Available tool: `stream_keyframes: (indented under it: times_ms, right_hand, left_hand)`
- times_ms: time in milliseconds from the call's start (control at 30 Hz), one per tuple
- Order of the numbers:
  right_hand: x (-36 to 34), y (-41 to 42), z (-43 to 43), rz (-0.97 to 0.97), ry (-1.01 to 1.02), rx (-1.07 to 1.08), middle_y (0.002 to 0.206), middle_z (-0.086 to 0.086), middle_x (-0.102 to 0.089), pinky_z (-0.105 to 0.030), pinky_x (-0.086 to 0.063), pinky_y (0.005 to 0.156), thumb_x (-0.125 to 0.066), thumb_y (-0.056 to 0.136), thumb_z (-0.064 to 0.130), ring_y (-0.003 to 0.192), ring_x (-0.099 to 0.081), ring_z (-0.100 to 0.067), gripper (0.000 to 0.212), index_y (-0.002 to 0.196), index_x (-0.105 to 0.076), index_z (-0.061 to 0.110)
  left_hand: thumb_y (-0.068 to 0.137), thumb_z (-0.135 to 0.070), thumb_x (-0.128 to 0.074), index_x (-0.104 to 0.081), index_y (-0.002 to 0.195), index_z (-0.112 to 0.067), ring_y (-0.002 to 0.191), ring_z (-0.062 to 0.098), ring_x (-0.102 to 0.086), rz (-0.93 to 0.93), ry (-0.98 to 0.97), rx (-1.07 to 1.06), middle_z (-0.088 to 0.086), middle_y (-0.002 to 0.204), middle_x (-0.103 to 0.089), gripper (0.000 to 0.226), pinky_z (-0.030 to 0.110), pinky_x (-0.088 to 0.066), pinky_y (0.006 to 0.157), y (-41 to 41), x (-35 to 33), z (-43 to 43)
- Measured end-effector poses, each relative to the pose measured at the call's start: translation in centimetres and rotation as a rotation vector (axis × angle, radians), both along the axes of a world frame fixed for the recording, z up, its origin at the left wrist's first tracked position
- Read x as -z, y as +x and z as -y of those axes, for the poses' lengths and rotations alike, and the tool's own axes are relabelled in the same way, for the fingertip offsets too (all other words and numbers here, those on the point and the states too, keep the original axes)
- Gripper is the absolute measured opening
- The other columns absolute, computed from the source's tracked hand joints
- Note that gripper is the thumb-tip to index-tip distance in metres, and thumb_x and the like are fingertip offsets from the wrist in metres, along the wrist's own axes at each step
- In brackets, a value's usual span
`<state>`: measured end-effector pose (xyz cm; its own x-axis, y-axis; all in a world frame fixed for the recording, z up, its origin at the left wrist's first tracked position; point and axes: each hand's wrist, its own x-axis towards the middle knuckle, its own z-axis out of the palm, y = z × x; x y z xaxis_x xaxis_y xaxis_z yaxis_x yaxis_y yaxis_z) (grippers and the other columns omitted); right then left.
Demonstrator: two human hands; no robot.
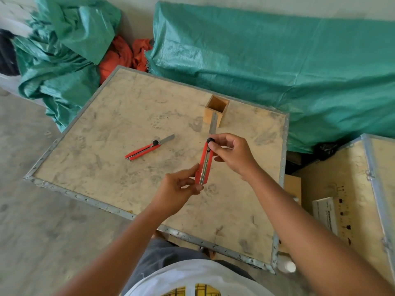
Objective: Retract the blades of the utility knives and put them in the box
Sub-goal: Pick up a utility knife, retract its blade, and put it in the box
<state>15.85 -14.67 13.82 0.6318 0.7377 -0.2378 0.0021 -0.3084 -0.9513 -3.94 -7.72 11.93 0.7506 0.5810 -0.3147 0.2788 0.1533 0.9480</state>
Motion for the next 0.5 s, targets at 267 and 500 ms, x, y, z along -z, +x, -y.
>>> stream_keyframes:
  times_ms: [267,500]
  right_hand:
    - [-1.8,-1.7,3.0,0.054,0.005,-0.194,0.103,-0.005,-0.080,-0.030,-0.065,0.069,-0.070,0.096,0.015,0.088,-0.079,-0.020,0.020,0.114,-0.077,0.015]
    - [-1.3,-2.0,4.6,0.221,-0.045,-0.312,0.109,0.010,-0.075,-0.032,-0.061,0.081,-0.077,0.090,0.023,0.089,-0.072,-0.015,0.019,0.108,-0.080,0.029]
  left_hand:
    - [0.076,0.011,-0.075,-0.063,0.129,-0.010,0.098,0.032,-0.073,0.114,-0.062,-0.072,0.008,0.106,-0.077,0.058,0.045,-0.061,0.085,0.1,-1.5,1.2]
    - [0.077,0.011,-0.075,-0.065,0.123,-0.021,0.096,0.025,-0.074,0.118,-0.035,-0.055,0.004,0.101,-0.079,0.057,0.036,-0.062,0.083,0.6,-2.3,1.3]
